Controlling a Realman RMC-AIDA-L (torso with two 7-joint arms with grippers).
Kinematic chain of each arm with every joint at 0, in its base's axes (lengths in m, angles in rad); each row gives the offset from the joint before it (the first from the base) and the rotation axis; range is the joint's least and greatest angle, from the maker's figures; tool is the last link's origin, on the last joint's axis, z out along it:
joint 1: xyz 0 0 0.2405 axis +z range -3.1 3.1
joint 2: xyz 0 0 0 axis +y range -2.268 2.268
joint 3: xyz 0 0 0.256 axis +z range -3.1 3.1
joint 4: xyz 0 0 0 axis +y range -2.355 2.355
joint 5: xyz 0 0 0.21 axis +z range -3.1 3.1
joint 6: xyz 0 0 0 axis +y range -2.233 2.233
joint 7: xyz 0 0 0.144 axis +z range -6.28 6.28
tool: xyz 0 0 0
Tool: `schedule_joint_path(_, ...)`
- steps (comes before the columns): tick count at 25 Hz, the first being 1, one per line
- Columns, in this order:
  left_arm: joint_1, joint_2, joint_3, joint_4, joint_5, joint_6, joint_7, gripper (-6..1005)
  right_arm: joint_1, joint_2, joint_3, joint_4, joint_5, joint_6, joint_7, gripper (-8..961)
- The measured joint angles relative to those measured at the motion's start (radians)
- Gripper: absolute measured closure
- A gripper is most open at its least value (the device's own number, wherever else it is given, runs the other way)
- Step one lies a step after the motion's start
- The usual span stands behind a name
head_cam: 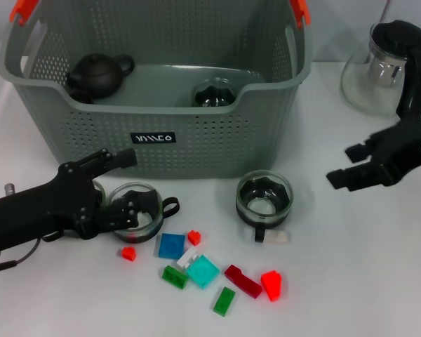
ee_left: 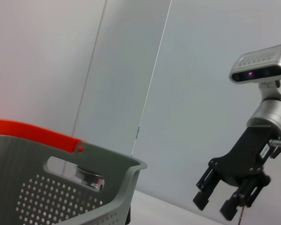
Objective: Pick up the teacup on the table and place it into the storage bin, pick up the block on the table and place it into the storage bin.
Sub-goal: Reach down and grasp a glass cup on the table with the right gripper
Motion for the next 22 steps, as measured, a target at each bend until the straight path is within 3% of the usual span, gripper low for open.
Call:
schedule_joint_path(10, 0.000, 0.000, 0.000, 0.000, 0.000, -0.002, -0.001, 67, 0.073, 0.003, -0.045, 0.041, -0.139, -0.010, 0.105, 339)
schedule_joint_path(22, -0.001, -0.001, -0.005, -0.002, -0.001, -0.003, -0.001, 67, 0.126, 0.004, -0.092, 0.214, -0.128, 0.027, -0.039, 343)
